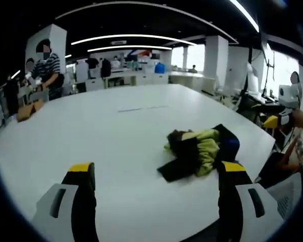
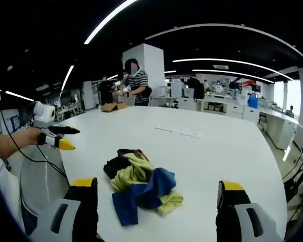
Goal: Fold the garment on the visible template until the final outline fits inside the template.
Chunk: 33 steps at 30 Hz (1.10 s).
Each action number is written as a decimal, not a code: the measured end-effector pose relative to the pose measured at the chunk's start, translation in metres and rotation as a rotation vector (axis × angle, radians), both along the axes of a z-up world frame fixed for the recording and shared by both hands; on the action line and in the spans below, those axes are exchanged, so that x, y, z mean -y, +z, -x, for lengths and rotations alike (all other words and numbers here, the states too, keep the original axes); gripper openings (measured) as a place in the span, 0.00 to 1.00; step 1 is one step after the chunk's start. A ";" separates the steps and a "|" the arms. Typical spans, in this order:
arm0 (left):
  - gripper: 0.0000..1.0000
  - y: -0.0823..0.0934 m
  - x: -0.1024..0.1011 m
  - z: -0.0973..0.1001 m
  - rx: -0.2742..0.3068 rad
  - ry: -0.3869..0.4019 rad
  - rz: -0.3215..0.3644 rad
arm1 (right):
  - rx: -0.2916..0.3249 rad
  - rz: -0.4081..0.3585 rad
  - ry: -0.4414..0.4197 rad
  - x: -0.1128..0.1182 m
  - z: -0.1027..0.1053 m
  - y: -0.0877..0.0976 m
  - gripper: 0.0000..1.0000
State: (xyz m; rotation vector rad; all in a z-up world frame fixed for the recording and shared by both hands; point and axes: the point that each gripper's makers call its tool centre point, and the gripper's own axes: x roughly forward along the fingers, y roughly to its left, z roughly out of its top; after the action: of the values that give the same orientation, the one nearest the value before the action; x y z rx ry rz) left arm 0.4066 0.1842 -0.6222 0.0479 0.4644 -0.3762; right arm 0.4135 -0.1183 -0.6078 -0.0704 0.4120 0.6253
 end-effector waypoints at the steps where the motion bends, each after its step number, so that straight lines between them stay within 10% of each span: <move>1: 0.98 0.000 0.000 0.000 -0.001 0.001 0.000 | 0.001 -0.001 -0.001 0.000 0.000 0.000 0.98; 33: 0.95 0.000 -0.001 0.000 0.002 -0.007 0.019 | 0.017 -0.015 -0.006 0.000 -0.002 0.004 0.98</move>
State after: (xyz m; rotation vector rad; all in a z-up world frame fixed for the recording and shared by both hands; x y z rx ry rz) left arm 0.4069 0.1853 -0.6217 0.0312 0.4585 -0.3873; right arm 0.4153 -0.1188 -0.6040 -0.0601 0.3905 0.6214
